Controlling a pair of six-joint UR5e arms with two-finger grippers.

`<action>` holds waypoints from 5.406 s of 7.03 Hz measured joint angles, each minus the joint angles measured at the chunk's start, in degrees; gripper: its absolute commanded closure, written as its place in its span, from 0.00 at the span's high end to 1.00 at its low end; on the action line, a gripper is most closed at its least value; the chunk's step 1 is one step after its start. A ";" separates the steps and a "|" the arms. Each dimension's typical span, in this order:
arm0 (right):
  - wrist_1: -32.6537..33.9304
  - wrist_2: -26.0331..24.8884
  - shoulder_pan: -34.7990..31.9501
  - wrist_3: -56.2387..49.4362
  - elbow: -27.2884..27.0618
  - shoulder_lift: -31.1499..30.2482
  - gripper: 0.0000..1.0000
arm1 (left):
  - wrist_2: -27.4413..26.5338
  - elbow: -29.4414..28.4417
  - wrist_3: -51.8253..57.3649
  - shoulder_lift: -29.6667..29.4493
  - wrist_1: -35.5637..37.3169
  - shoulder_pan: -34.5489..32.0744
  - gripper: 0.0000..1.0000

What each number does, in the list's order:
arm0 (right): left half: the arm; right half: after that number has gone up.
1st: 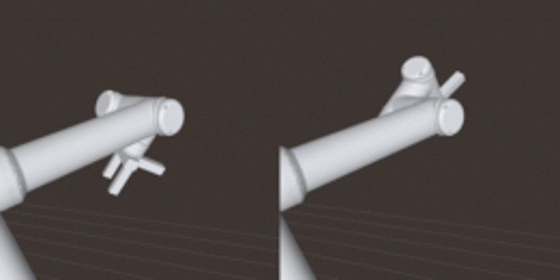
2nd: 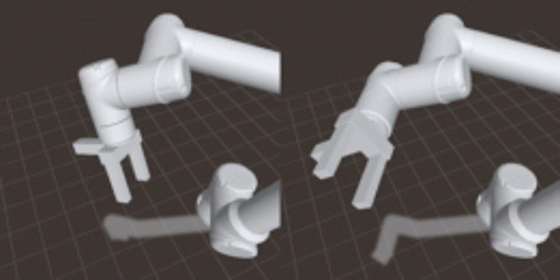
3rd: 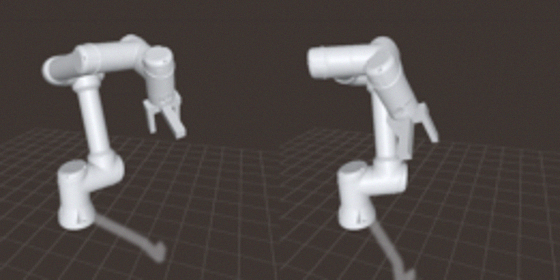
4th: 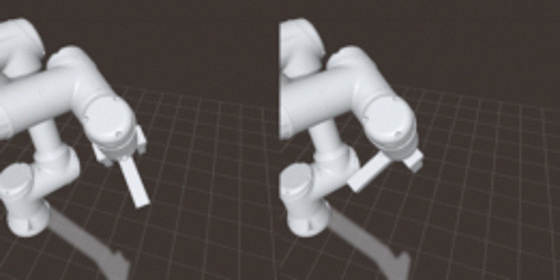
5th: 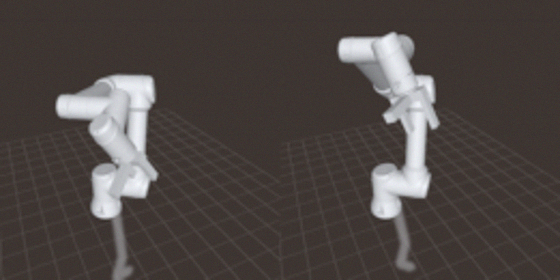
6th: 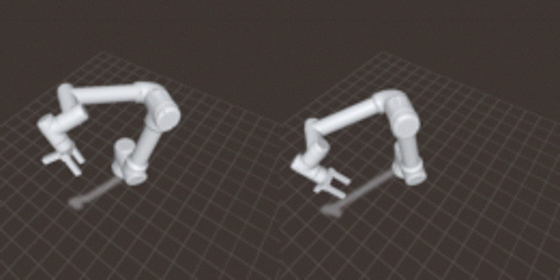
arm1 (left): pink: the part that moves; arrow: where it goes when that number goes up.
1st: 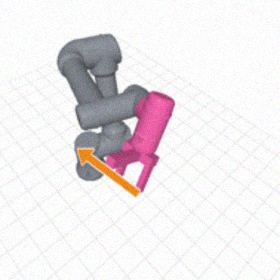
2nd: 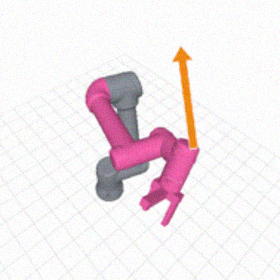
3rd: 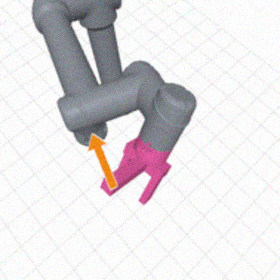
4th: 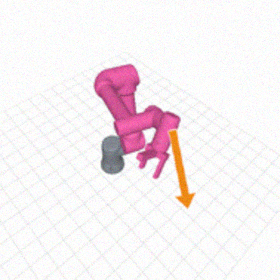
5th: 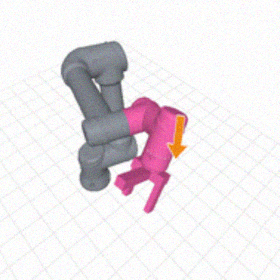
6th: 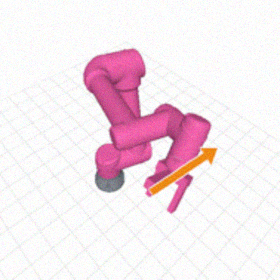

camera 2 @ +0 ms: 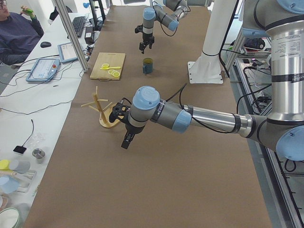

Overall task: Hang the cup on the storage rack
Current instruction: 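Set the teal mug down and open the right gripper, then withdraw the right arm while the left arm moves out toward the mug, then reach the left gripper toward the teal mug's handle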

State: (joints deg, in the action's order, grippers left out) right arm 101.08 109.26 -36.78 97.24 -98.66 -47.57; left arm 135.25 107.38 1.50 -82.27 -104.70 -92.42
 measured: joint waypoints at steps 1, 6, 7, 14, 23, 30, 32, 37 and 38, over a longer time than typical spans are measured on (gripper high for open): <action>0.03 3.14 -4.44 -8.59 -2.07 -2.85 1.00 | 0.03 0.54 -0.02 0.01 -0.46 -0.01 0.99; -0.42 14.14 -27.35 -53.67 -4.32 -18.77 1.00 | 6.59 0.88 -0.23 -2.28 -8.17 1.62 0.99; -0.55 14.71 -31.16 -62.64 -4.84 -23.66 1.00 | 6.93 0.85 -1.87 -2.99 -10.95 3.72 0.99; -15.73 19.64 -48.96 -91.21 -5.24 -53.02 1.00 | 0.64 -7.26 -17.95 -17.41 -29.25 27.52 0.97; -15.93 21.77 -51.11 -91.16 -4.96 -54.56 1.00 | -33.37 -27.58 -26.65 -35.88 -52.04 57.74 0.90; -15.93 21.87 -51.11 -90.93 -4.94 -54.38 1.00 | -40.39 -30.03 -28.12 -39.65 -52.37 65.04 0.60; -15.94 21.87 -51.11 -90.77 -4.96 -54.38 1.00 | -40.72 -31.34 -29.20 -40.90 -52.36 65.14 0.54; -16.00 21.87 -51.11 -90.72 -4.98 -54.31 1.00 | -41.37 -32.34 -31.33 -42.38 -52.39 65.10 0.51; -16.02 21.87 -51.11 -90.57 -5.05 -54.30 1.00 | -41.47 -32.38 -31.59 -42.63 -52.37 65.06 0.51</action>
State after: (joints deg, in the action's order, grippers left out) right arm 85.06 131.13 -87.89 6.67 -103.71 -101.87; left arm 93.78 75.00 -30.10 -124.90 -157.07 -27.36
